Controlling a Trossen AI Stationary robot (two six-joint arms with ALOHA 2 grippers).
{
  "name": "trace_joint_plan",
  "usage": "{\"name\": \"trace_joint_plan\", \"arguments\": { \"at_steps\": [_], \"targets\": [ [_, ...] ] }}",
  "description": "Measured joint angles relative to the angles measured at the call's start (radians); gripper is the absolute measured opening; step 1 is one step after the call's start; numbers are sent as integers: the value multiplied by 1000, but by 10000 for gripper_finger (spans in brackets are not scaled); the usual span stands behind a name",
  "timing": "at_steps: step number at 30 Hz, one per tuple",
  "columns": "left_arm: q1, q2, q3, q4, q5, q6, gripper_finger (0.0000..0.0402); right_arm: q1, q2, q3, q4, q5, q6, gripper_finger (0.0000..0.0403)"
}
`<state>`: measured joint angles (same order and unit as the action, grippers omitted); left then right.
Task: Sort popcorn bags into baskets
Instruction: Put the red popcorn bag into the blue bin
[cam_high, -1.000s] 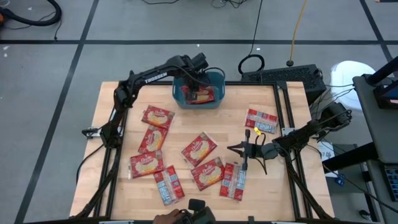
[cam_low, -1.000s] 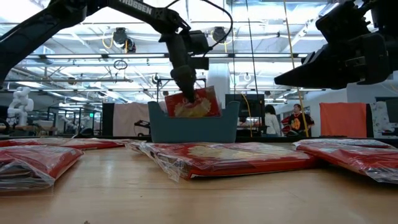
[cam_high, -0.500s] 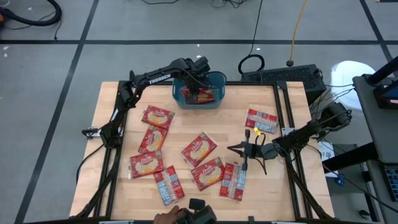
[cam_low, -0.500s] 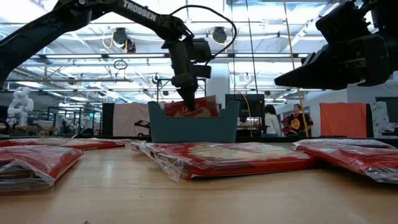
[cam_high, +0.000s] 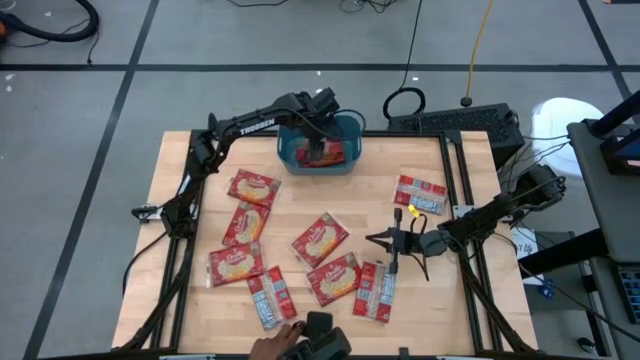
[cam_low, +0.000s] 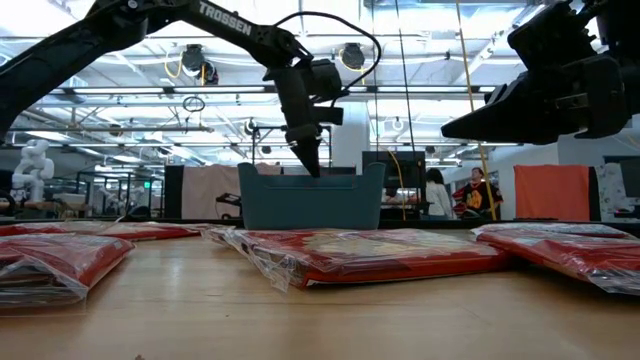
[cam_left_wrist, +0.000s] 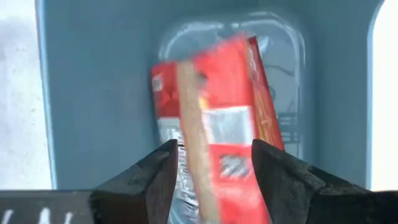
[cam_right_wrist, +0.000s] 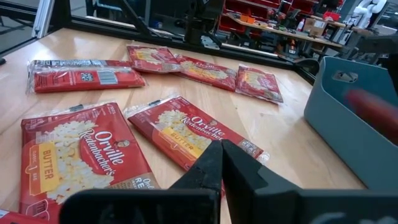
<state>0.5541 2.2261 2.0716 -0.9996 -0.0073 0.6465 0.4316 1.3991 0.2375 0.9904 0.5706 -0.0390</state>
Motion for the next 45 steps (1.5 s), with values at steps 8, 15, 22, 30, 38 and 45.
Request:
{"name": "trace_joint_plan", "arguments": {
  "at_steps": [8, 15, 22, 30, 38, 45],
  "targets": [
    [0, 0, 0, -3, 3, 3, 178, 0, 0, 0, 0, 0, 1, 0],
    [-13, -2, -49, 1, 6, -30, 174, 0, 0, 0, -1, 0, 1, 0],
    [-53, 0, -190, 169, -61, -12, 226, -1, 0, 0, -1, 0, -10, 0],
    [-63, -5, -307, 317, -58, -4, 236, -8, 0, 0, -1, 0, -12, 0],
    [-39, -4, -359, 370, -69, -20, 165, -44, 0, 0, 1, 0, -9, 0],
    [-49, -3, -360, 375, -48, 19, 30, -51, 0, 0, 7, 0, 1, 0]
  ]
}}
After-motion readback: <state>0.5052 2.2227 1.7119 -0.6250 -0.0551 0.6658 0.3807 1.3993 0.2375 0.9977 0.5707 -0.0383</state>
